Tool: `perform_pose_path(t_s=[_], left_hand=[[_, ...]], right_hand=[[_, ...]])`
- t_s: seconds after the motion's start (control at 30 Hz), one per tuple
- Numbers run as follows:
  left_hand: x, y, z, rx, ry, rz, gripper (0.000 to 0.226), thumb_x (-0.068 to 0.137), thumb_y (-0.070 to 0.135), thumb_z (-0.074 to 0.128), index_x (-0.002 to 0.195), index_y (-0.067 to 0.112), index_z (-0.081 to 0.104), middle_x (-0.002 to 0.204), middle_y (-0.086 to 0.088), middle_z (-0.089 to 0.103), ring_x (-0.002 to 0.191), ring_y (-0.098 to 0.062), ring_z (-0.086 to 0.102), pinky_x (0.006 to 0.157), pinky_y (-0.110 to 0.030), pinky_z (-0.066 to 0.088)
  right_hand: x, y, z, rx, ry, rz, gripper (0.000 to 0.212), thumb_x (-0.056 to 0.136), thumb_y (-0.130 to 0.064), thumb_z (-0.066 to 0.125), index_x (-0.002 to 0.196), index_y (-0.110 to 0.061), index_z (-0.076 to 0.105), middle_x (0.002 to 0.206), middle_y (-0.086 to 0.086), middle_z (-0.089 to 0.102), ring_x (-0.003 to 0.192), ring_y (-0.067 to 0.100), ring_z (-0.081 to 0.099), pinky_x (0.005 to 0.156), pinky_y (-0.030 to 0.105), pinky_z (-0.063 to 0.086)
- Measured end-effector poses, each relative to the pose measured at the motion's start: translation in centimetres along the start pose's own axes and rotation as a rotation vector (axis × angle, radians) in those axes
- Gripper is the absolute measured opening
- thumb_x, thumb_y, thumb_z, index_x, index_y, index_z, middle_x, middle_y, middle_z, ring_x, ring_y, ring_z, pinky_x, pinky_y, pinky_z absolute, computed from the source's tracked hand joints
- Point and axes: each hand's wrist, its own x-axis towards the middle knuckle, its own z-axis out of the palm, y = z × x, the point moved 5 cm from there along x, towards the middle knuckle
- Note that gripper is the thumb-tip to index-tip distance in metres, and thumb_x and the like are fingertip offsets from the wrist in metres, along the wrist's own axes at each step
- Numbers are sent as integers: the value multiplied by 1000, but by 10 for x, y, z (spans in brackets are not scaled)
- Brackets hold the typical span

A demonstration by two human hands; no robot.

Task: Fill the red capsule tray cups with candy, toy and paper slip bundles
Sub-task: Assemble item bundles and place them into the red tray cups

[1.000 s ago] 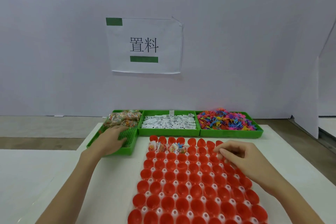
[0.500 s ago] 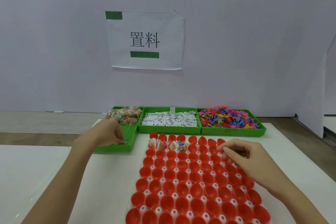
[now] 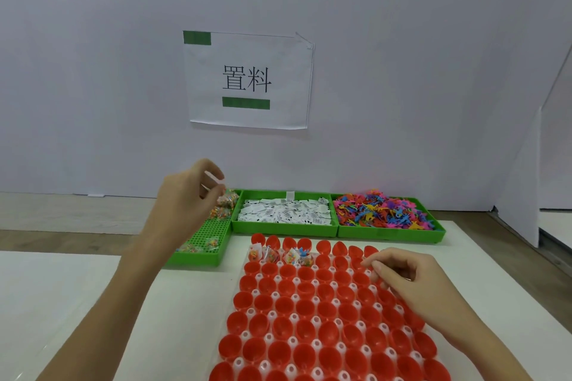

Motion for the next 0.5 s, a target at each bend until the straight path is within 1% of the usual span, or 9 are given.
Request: perform_pose_path(t_s=[0.1, 0.17, 0.2, 0.27, 0.33, 0.4, 0.43, 0.47, 0.5], left_hand=[[-34, -3, 19, -179, 23, -80, 10, 97, 12, 67, 103, 21, 68, 79, 9, 73, 59, -6, 68, 61, -24, 56], [-62, -9, 31, -252, 15, -94, 16, 96, 9, 67, 103, 23, 69, 79, 9, 71, 59, -10, 68, 61, -24, 54], [-75, -13, 35, -283, 4, -105, 19, 96, 8, 66, 102, 26, 69, 79, 8, 70, 60, -12, 68, 61, -24, 54], [-92, -21, 43, -350, -25, -136, 22, 97, 8, 66, 102, 29, 68, 81, 7, 70, 62, -15, 68, 62, -26, 56], [-98, -23, 47, -411, -46, -159, 22, 96, 8, 66, 103, 28, 69, 83, 5, 72, 65, -16, 70, 66, -30, 58], [-98, -20, 49, -461, -62, -164, 20, 95, 9, 68, 104, 27, 69, 84, 4, 73, 68, -16, 72, 68, -29, 58], [-97, -18, 49, -486, -68, -164, 19, 95, 9, 69, 104, 26, 70, 84, 3, 74, 69, -17, 73, 69, -28, 59], [-97, -17, 50, -511, -74, -166, 18, 94, 9, 70, 103, 24, 69, 84, 1, 74, 70, -18, 73, 69, -28, 59], [-98, -16, 50, -535, -76, -172, 17, 93, 8, 71, 102, 23, 69, 83, 0, 75, 70, -19, 73, 69, -28, 59]], right_hand=[[0, -1, 3, -32, 20, 11, 29, 98, -11, 64, 89, -35, 79, 81, -6, 77, 82, 6, 72, 77, 20, 55], [2, -4, 8, -77, 12, 13, 27, 98, -11, 64, 93, -34, 77, 81, -8, 76, 82, 5, 71, 80, 24, 55], [5, -6, 12, -108, 4, 11, 26, 98, -12, 64, 94, -35, 77, 82, -10, 76, 83, 4, 70, 80, 25, 55], [16, -13, 18, -182, -8, -10, 25, 96, -14, 66, 94, -37, 76, 84, -16, 75, 85, -1, 69, 78, 20, 55], [35, -21, 24, -256, -15, -52, 22, 96, -17, 67, 96, -38, 76, 85, -18, 75, 86, -5, 67, 77, 13, 53], [62, -28, 32, -336, -22, -91, 18, 97, -20, 66, 106, -33, 75, 89, -18, 74, 85, -5, 66, 73, 6, 48], [78, -30, 37, -382, -24, -106, 17, 98, -22, 65, 111, -29, 74, 95, -16, 74, 85, -5, 65, 73, 5, 45], [94, -31, 42, -425, -27, -117, 19, 99, -22, 64, 115, -24, 74, 101, -11, 74, 87, -4, 64, 76, 5, 43], [109, -31, 47, -460, -34, -120, 20, 100, -21, 63, 116, -19, 75, 107, -6, 75, 90, 1, 64, 81, 7, 42]])
